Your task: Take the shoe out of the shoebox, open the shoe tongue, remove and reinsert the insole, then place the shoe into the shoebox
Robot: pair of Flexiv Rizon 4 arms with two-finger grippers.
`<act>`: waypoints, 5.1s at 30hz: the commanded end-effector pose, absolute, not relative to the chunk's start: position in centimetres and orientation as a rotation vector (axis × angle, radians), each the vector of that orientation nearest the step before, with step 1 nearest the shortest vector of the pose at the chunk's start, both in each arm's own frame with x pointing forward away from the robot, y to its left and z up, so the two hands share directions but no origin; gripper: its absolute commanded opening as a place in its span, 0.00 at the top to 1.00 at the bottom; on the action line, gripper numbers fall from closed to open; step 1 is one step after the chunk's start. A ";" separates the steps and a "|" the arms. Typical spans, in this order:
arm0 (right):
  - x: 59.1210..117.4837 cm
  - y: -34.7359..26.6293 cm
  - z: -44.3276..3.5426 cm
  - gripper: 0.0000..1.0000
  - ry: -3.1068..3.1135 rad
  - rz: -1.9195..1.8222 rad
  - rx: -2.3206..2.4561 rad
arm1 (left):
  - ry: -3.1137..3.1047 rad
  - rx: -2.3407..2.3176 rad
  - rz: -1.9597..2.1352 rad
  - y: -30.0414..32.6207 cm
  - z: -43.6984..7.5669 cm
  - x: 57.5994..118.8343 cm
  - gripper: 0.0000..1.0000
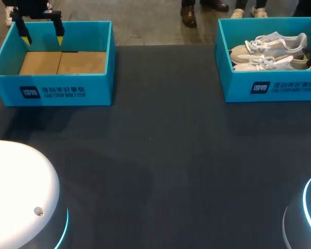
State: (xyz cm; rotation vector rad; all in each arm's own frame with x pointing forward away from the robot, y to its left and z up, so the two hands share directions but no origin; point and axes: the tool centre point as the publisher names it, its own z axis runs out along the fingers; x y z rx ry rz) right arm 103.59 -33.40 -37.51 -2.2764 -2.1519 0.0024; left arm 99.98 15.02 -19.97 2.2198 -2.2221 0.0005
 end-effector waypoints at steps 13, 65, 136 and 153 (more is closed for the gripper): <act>103.6 -32.4 -36.2 1.00 -2.163 -0.005 -2.313 | -2.222 2.220 0.000 15.0 -20.0 100.0 0.00; 93.3 -26.9 -16.6 1.00 -2.314 0.100 -2.490 | -2.222 2.220 0.000 15.0 -20.0 100.0 0.00; 69.1 -4.6 -26.5 1.00 -2.400 0.199 -2.506 | -2.222 2.220 0.000 15.0 -20.0 100.0 0.00; 68.4 -2.8 -27.6 1.00 -2.394 0.183 -2.464 | -2.222 2.220 0.000 15.0 -20.0 100.0 0.00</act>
